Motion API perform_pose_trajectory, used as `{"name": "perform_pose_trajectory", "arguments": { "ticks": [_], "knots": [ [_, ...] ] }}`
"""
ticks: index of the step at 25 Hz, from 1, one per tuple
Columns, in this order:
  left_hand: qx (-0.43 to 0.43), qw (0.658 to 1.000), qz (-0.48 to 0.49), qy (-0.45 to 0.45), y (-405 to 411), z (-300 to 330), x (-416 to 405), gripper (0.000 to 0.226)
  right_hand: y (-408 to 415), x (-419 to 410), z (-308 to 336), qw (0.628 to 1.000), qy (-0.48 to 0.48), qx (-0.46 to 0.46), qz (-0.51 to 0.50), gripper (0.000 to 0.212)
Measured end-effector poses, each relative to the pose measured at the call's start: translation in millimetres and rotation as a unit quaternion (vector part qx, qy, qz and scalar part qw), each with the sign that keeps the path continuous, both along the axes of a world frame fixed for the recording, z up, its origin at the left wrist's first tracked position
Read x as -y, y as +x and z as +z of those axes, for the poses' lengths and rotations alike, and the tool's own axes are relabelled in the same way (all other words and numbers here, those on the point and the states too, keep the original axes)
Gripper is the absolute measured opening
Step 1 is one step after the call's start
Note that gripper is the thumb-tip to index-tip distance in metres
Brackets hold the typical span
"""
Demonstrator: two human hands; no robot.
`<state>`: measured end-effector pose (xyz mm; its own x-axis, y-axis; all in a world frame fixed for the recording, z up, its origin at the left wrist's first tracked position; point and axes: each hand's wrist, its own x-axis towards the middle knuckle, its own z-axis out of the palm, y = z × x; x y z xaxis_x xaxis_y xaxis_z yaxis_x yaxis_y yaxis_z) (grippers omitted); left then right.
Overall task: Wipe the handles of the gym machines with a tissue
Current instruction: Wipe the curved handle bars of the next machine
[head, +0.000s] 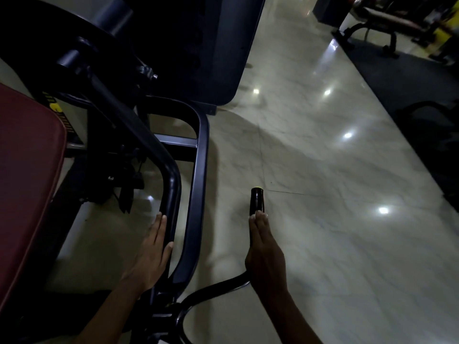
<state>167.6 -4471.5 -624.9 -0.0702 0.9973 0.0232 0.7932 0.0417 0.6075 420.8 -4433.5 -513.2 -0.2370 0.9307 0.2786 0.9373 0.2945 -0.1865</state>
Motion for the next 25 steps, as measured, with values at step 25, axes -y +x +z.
{"name": "perform_pose_trajectory", "arguments": {
  "ticks": [25],
  "knots": [
    [-0.018, 1.000, -0.001, 0.000, 0.7, -2.8, -0.1, 0.072, -12.4, -64.6, 8.1, 0.998, -0.038, -0.049, -0.017, 0.054]
  ]
}}
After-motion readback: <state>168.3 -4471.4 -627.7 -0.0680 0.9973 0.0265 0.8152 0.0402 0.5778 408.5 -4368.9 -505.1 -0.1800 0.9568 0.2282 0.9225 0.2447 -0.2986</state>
